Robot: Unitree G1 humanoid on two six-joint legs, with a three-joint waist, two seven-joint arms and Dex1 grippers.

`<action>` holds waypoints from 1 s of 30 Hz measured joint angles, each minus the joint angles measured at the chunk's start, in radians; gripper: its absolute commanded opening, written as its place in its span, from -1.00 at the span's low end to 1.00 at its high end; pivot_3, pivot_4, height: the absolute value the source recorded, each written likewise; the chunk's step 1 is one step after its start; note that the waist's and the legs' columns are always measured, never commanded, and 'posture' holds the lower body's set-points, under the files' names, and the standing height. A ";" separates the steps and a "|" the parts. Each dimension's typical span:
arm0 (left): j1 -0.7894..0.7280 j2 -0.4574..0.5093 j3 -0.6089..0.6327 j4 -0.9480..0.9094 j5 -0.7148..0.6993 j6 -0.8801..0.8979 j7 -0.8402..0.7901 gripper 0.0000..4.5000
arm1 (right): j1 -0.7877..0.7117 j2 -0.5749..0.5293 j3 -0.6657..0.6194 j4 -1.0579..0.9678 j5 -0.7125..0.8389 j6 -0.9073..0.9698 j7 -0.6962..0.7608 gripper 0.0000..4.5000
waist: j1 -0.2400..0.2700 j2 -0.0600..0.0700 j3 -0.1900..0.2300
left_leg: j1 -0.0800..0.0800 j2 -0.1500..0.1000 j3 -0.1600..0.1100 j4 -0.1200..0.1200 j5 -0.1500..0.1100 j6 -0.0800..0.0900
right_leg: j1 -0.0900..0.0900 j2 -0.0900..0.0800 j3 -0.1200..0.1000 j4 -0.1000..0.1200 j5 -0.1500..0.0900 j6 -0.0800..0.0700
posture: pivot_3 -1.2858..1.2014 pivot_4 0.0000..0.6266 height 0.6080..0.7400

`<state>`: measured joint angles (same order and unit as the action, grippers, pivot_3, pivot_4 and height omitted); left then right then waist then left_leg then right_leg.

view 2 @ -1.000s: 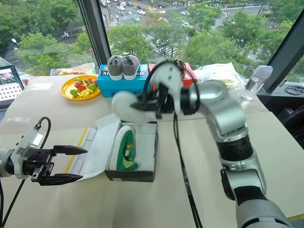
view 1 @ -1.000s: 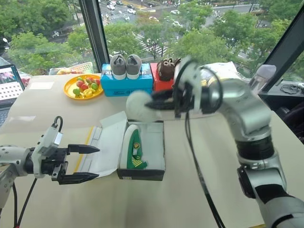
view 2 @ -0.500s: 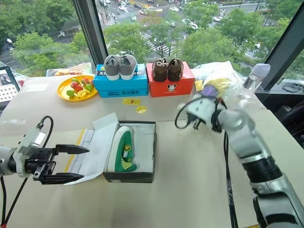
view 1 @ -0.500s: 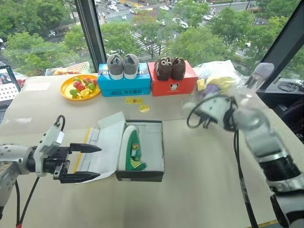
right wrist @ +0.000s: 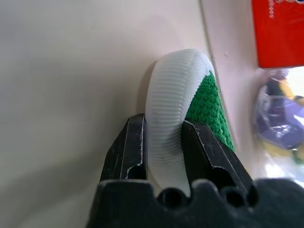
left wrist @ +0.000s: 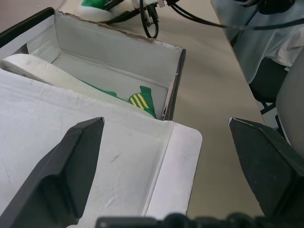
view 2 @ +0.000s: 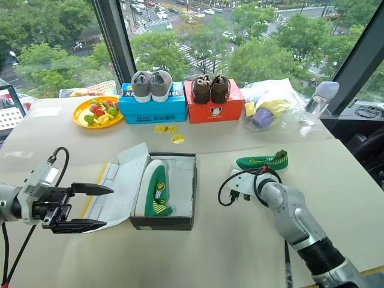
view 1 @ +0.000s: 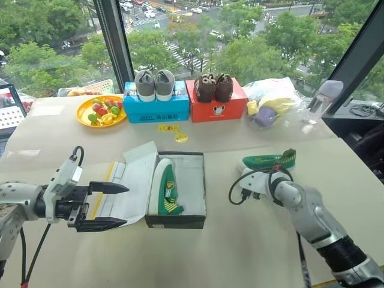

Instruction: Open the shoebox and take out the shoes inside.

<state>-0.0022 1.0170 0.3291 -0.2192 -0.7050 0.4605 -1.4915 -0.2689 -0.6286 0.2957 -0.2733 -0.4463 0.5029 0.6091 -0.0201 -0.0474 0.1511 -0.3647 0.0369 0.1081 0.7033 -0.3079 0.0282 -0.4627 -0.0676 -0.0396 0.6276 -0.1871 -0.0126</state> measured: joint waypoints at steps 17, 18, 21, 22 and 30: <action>-0.023 -0.001 -0.025 -0.002 0.000 0.000 0.003 1.00 | -0.558 0.127 -0.345 -0.206 0.682 0.710 0.367 0.67 | -0.001 0.008 0.007 | 0.009 0.003 0.001 -0.005 0.001 -0.003 | 0.003 0.007 0.003 0.000 0.005 -0.010 | 0.03 -0.52 0.86; -0.026 -0.001 -0.027 -0.006 0.000 0.000 0.005 1.00 | -0.597 0.183 -0.324 -0.186 0.706 0.749 0.334 0.67 | 0.001 0.008 0.007 | 0.009 0.003 0.001 -0.007 0.002 -0.006 | 0.002 0.007 0.002 0.000 0.005 -0.012 | 0.03 -0.52 0.86; -0.021 -0.001 -0.025 -0.006 -0.001 0.000 0.010 1.00 | -0.614 0.312 -0.246 -0.137 0.723 0.788 0.241 0.67 | 0.006 0.008 0.007 | 0.008 0.004 0.002 -0.008 0.004 -0.008 | 0.001 0.007 0.000 0.001 0.004 -0.014 | 0.03 -0.52 0.86; -0.017 -0.001 -0.025 -0.006 -0.001 0.001 0.011 1.00 | -0.613 0.374 -0.215 -0.092 0.725 0.800 0.197 0.67 | 0.006 0.008 0.007 | 0.006 0.005 0.002 -0.008 0.004 -0.008 | 0.000 0.007 0.000 0.001 0.004 -0.014 | 0.03 -0.52 0.86; 0.000 -0.001 -0.017 -0.009 -0.002 0.001 0.020 1.00 | -0.605 0.527 -0.160 0.176 0.698 0.789 -0.013 0.67 | 0.005 0.008 0.007 | -0.009 0.005 0.003 -0.001 0.006 -0.011 | -0.009 0.006 0.000 0.000 0.008 -0.010 | 0.03 -0.52 0.86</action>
<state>-0.0018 1.0160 0.3117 -0.2280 -0.7070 0.4617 -1.4714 -0.8740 -0.1013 0.1352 -0.0974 0.2518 1.2920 0.5958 -0.0155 -0.0389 0.1580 -0.3735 0.0417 0.1106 0.7020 -0.3022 0.0168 -0.4713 -0.0617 -0.0399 0.6278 -0.1795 -0.0222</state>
